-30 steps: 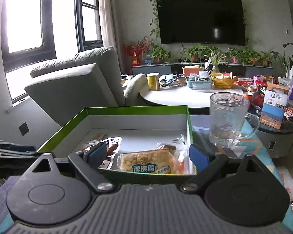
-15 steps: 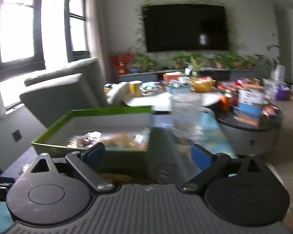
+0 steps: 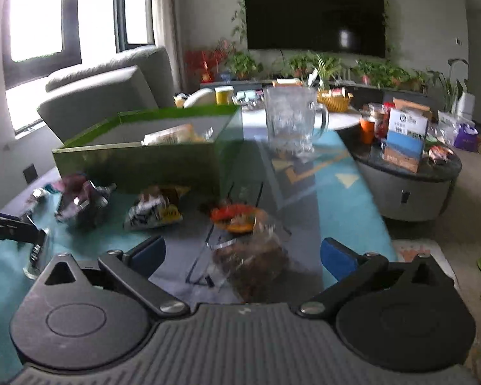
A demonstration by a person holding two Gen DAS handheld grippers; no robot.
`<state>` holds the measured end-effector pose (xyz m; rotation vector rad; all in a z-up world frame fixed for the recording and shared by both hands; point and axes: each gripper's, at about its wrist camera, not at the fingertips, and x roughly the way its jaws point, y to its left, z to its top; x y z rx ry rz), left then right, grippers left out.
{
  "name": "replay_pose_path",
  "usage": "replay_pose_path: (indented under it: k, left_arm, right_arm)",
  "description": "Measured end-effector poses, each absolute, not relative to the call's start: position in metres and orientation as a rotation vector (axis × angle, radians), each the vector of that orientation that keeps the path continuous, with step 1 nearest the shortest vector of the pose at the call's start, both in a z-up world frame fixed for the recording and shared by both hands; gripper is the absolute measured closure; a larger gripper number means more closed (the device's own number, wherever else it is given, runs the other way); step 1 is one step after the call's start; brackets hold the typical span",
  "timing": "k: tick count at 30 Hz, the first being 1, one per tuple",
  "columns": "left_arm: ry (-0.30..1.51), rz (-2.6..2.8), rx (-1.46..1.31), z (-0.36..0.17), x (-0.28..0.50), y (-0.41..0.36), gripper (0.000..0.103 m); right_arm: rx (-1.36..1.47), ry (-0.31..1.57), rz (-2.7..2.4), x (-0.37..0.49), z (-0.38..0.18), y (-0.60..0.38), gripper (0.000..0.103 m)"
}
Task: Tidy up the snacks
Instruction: 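Move both grippers back to the snack pile, then grasp the small black-wrapped snack with the left gripper while the right grasps a clear nut bag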
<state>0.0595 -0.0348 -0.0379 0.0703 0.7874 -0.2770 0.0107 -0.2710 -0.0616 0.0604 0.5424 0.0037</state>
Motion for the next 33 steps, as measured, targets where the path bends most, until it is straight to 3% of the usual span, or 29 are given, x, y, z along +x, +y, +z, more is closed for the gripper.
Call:
replay_pose_path:
  k: [13,25,28,30,33]
  left_arm:
    - [0.841,-0.287,0.109,-0.050,0.061,-0.045,0.052]
    - [0.862,-0.266,0.069,-0.054,0.065,-0.034,0.051]
    - [0.831,-0.288,0.094,-0.056,0.064,-0.036,0.057]
    - [0.815,-0.318,0.093,-0.055,0.063,-0.034,0.068]
    - [0.802,-0.335,0.095,-0.053,0.061,-0.033,0.070]
  right_arm:
    - [0.148,0.644,0.003,0.027,-0.075,-0.277,0.045]
    - [-0.030,0.681,0.240,0.017,-0.075,-0.223,0.045]
    - [-0.078,0.681,0.272,0.014,-0.077,-0.207,0.045]
    - [-0.091,0.676,0.273,0.013,-0.076,-0.201,0.045]
    - [-0.095,0.674,0.287,0.014,-0.071,-0.201,0.045]
